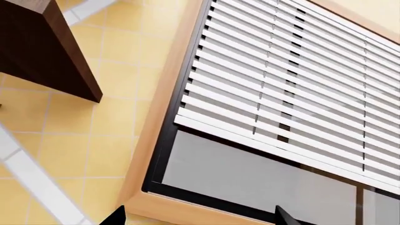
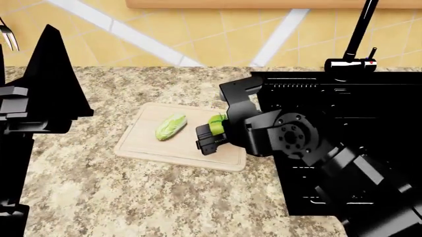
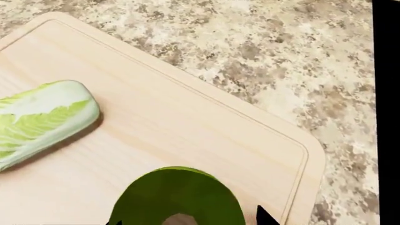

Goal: Pick the vegetables from the sink and place them on the cutting board.

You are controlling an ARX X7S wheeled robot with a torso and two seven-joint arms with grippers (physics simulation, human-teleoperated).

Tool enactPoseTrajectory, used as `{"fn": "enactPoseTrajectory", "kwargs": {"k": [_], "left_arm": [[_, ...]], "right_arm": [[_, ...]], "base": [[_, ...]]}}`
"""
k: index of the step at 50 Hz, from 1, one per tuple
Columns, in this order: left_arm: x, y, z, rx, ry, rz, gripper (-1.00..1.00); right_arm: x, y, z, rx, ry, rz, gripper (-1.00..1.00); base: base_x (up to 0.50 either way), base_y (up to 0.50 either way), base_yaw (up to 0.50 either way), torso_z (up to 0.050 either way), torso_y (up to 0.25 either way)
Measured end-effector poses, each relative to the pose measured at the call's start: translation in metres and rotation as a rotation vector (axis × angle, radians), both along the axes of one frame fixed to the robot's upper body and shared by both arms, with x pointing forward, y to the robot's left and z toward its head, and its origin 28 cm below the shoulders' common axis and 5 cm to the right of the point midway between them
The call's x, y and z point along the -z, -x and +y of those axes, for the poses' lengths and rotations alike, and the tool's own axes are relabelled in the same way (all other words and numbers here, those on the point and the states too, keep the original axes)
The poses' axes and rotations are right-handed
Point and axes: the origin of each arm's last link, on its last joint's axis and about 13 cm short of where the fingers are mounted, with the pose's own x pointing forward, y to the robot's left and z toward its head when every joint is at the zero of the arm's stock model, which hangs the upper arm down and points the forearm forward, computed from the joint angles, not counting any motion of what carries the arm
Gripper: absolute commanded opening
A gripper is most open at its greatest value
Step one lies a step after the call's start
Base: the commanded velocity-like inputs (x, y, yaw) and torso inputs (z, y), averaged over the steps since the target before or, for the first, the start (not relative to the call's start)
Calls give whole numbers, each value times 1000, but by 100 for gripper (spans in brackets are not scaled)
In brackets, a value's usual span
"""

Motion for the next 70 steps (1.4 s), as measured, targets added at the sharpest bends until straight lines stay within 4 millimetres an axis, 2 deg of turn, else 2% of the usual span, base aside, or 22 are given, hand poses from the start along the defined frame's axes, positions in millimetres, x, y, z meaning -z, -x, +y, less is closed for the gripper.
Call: {"fn": "enactPoseTrajectory", "kwargs": {"k": [12,24,31,38,43,55,63,70], "left_arm": [[0,1,0,3,1,0,100],[-1,3,-1,9,2,-3,100],[-1,3,-1,11,1,-4,100],[0,2,-2,12,-5,-1,100],[1,2,-3,12,-10,2,100],[-2,8,-6,8,-20,-15,100],[-3,14,-8,5,-17,-36,100],[-5,20,-8,-19,4,-81,100]], "right_arm": [[-7,5,-1,-10,3,-21,100],[-32,18,-4,-23,-20,-93,100],[-53,31,-8,-19,-31,-193,100],[-74,56,-16,-6,-45,-353,100],[-78,81,-24,3,-64,-508,100],[-55,144,-48,81,-141,-858,100],[-47,171,-59,132,-144,-1037,100],[-46,189,-63,132,-162,-1127,100]], "base": [[0,0,0,0,0],[0,0,0,0,0],[0,0,0,0,0],[0,0,0,0,0],[0,0,0,0,0],[0,0,0,0,0],[0,0,0,0,0],[0,0,0,0,0]]}}
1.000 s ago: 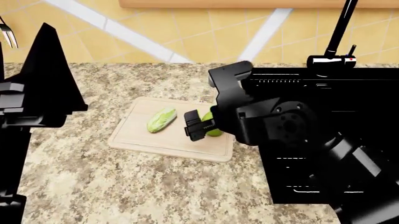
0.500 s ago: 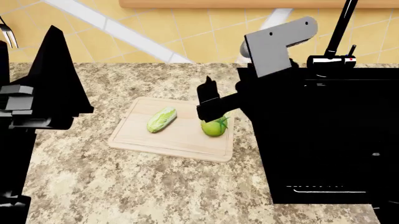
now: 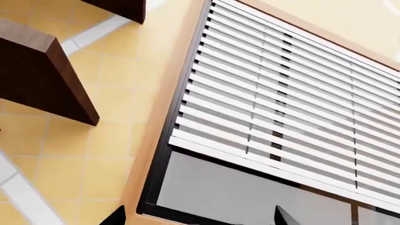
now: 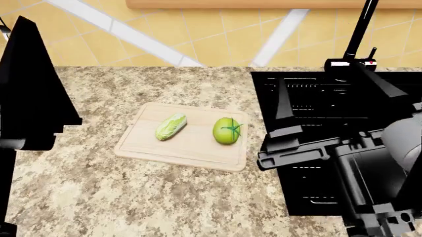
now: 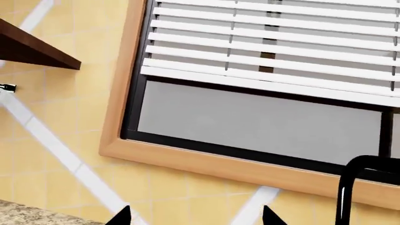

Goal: Pick the vegetables from the sink and place them on the cutting board.

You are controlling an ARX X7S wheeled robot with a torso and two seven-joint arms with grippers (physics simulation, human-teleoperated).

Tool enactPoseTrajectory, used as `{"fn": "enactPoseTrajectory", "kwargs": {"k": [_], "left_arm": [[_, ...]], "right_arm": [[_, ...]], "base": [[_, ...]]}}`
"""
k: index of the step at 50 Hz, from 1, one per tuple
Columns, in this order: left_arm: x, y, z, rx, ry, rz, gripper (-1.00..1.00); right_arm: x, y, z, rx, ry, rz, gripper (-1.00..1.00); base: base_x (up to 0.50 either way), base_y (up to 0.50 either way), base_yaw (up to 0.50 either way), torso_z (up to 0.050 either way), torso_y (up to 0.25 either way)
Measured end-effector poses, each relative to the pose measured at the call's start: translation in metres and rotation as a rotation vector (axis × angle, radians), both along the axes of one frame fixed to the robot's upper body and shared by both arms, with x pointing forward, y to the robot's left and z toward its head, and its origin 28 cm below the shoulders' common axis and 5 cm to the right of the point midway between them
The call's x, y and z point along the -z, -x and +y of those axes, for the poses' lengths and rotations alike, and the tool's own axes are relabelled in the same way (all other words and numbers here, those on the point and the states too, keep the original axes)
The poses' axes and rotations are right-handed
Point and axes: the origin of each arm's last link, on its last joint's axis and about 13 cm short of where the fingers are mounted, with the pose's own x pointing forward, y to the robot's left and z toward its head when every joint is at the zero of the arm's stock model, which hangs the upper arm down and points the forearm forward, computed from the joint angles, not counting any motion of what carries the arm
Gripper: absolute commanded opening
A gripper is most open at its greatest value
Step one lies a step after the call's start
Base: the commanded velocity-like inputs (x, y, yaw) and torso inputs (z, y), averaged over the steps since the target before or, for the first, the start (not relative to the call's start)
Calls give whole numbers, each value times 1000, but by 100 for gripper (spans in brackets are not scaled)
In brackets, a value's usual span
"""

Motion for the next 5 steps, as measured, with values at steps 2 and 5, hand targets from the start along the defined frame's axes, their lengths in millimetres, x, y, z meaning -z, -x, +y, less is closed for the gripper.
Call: {"fn": "enactPoseTrajectory", "kwargs": {"k": [2,5], "left_arm": [[-1,2,1,-7,14,-19,100],[-2,5,2,-15,36,-47,100]], "right_arm": [[0,4,-1,4,-10,-19,100],[0,10,-4,11,-31,-49,100]], "base": [[0,0,0,0,0],[0,0,0,0,0]]}}
